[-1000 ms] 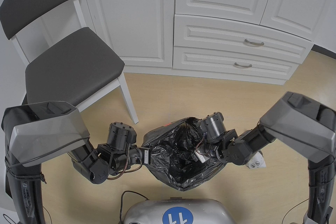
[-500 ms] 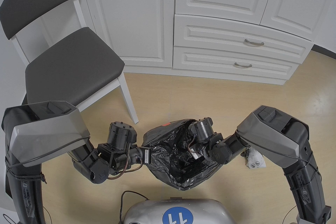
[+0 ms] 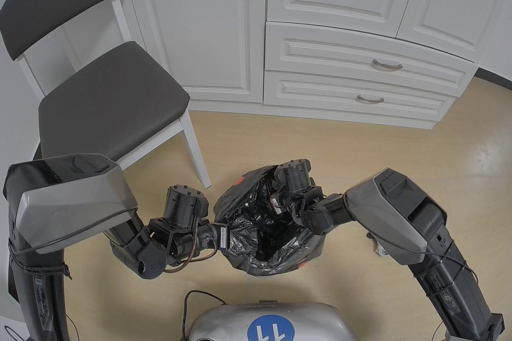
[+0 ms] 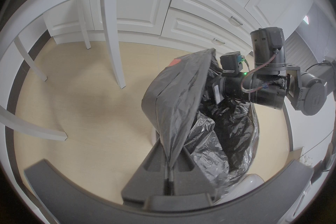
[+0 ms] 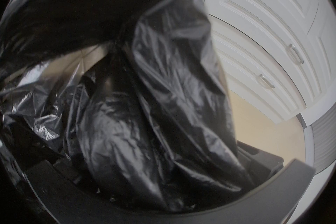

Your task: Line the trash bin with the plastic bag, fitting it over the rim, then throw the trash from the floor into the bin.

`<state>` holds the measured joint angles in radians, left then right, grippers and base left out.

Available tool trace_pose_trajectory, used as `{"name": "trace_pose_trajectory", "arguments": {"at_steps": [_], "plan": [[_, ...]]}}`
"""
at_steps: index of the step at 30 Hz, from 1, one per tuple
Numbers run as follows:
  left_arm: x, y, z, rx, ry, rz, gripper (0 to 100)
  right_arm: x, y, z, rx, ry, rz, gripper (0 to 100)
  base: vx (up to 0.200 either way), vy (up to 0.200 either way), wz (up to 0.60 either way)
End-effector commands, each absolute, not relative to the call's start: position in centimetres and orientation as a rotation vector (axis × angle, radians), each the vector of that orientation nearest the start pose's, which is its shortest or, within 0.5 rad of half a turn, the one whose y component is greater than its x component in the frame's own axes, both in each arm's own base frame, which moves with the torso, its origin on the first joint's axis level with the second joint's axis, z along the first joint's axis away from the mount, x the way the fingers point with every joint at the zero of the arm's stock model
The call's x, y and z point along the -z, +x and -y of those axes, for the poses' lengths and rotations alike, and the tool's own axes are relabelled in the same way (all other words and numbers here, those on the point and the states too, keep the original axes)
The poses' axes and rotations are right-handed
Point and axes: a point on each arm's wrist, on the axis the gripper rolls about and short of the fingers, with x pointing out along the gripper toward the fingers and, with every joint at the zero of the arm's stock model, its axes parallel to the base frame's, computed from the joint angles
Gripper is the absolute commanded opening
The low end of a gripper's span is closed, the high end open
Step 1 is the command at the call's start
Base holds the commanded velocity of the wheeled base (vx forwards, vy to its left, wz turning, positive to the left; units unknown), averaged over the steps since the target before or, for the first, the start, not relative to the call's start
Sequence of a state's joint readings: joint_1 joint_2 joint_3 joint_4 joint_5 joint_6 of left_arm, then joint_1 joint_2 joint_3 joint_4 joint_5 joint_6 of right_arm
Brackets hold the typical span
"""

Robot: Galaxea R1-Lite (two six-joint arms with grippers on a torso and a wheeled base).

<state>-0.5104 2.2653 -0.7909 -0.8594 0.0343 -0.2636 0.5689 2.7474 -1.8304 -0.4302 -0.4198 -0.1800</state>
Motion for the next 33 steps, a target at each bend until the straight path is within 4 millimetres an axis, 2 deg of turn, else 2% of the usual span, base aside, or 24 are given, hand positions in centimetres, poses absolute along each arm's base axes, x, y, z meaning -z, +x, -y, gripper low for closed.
{"name": "trace_pose_trajectory", "arguments": {"at_steps": [1, 4, 8, 11, 14, 15, 18, 19, 20, 22, 23, 24, 26, 29, 33], "plan": [[-0.5, 32.2, 17.9, 0.376, -0.086, -0.651, 0, 3.5, 46.3, -29.3, -0.219, -0.362, -0.365, 100, 0.000, 0.000, 0.00], [-0.5, 32.2, 17.9, 0.376, -0.086, -0.651, 0, 2.8, 46.2, -30.3, -0.250, -0.330, -0.341, 100, 0.000, 0.000, 0.00], [-0.5, 32.2, 17.9, 0.375, -0.088, -0.648, 0, 3.5, 45.9, -30.6, -0.278, -0.332, -0.353, 100, 0.000, 0.000, 0.00], [-0.7, 32.8, 17.5, 0.357, -0.094, -0.636, 0, 2.9, 46.0, -30.5, -0.277, -0.334, -0.355, 100, 0.000, 0.000, 0.00], [-1.2, 33.4, 16.4, 0.328, -0.108, -0.619, 0, 0.6, 45.6, -30.2, -0.276, -0.330, -0.343, 100, 0.000, 0.000, 0.00], [-1.2, 33.4, 16.4, 0.328, -0.108, -0.619, 0, 0.6, 45.6, -30.2, -0.276, -0.330, -0.343, 100, 0.000, 0.000, 0.00], [-1.8, 33.9, 15.4, 0.308, -0.118, -0.607, 0, -3.6, 43.3, -29.7, -0.294, -0.353, -0.378, 100, 0.000, 0.000, 0.00], [-1.8, 33.9, 15.4, 0.307, -0.118, -0.608, 0, -3.7, 43.2, -29.7, -0.295, -0.355, -0.380, 100, 0.000, 0.000, 0.00], [-1.8, 34.0, 15.1, 0.300, -0.113, -0.608, 0, -5.4, 42.3, -29.5, -0.302, -0.359, -0.389, 100, 0.000, 0.000, 0.00], [-1.7, 34.3, 14.6, 0.293, -0.101, -0.605, 0, -7.6, 41.4, -29.0, -0.305, -0.354, -0.386, 100, 0.000, 0.000, 0.00], [-1.7, 34.3, 14.5, 0.292, -0.100, -0.606, 0, -7.7, 41.3, -28.9, -0.304, -0.354, -0.386, 100, 0.000, 0.000, 0.00], [-1.6, 34.5, 13.9, 0.279, -0.089, -0.609, 0, -9.1, 40.4, -28.5, -0.308, -0.351, -0.383, 100, 0.000, 0.000, 0.00], [-1.7, 34.6, 13.4, 0.269, -0.077, -0.605, 0, -10.1, 39.5, -27.8, -0.309, -0.350, -0.386, 100, 0.000, 0.000, 0.00], [-1.8, 34.8, 13.0, 0.261, -0.071, -0.600, 0, -10.5, 38.3, -27.1, -0.310, -0.347, -0.405, 100, 0.000, 0.000, 0.00], [-2.1, 34.7, 12.9, 0.262, -0.072, -0.596, 0, -9.3, 37.6, -26.6, -0.309, -0.363, -0.453, 100, 0.000, 0.000, 0.00]]}}
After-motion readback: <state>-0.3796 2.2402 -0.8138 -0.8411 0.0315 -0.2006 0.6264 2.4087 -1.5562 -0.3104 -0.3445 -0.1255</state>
